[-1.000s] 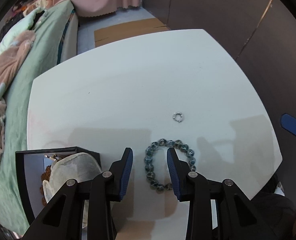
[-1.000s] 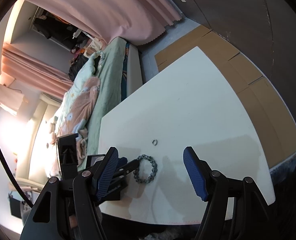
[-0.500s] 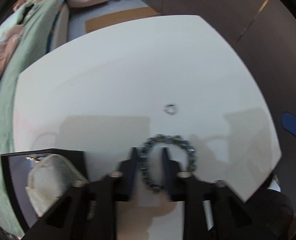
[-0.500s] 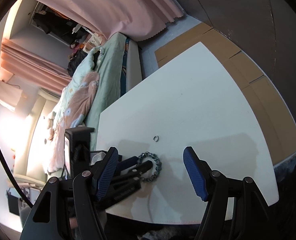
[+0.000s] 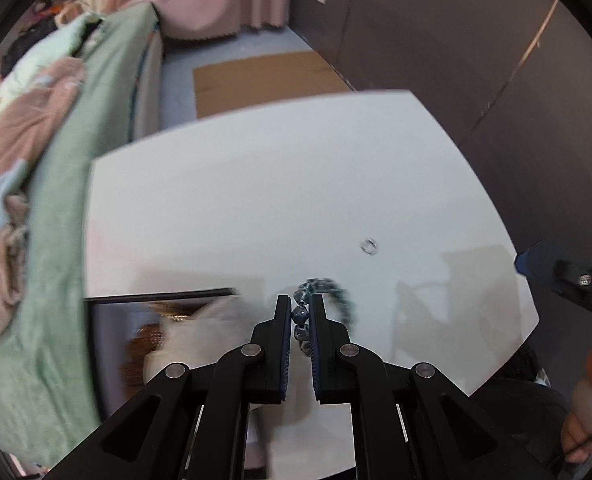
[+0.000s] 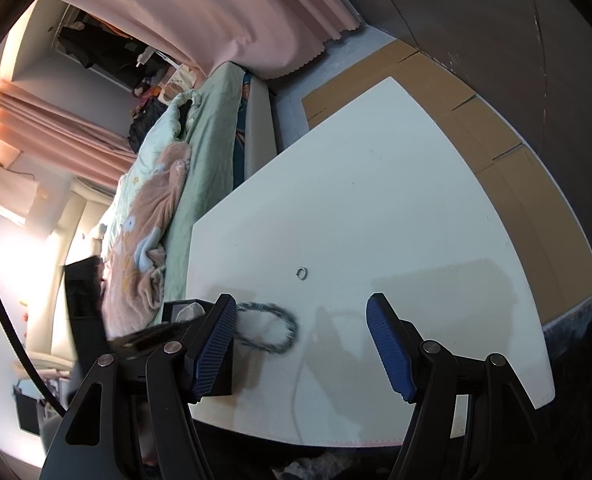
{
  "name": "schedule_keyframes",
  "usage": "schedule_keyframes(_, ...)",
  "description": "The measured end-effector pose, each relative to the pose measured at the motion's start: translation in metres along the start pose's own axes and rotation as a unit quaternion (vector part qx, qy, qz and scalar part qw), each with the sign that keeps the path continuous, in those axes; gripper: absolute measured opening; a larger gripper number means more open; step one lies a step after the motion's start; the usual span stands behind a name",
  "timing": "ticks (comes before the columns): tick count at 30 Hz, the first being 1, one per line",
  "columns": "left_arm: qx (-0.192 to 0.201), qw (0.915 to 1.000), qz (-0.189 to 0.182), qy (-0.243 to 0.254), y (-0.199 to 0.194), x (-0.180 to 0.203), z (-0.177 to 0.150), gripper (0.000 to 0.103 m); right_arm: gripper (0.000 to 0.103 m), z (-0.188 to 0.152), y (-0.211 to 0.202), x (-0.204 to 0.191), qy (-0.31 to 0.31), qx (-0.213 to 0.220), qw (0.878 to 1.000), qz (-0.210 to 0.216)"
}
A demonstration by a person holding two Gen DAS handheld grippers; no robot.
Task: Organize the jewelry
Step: 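Lower the grey-blue bracelet into the black box and open the left gripper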
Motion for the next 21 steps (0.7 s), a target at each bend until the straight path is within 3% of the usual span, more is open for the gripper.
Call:
schedule_keyframes(10,0.046,0.9988,0.017,-0.007,-0.046,-0.037,0.009,0.009,0.068,-0.009,0.02,-0.015,-0.017,-0.02,1.0,-0.009)
schedule_keyframes(21,0.062,0.9972,0.02,-0.036,-0.071,-0.075,0.003,0.009,0.068,-0.017,0.045,-0.021,-0.017,-0.039,0.999,-0.03)
Point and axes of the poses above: each gripper's, at about its wrist camera, not at the fingertips, and y roughly the way its jaws point, x to its right, z to its top, the point moved 4 cm from there along y, roughly the way its jaws point, and after that the axes turned 12 degrees about x, right-handed, at the moved point
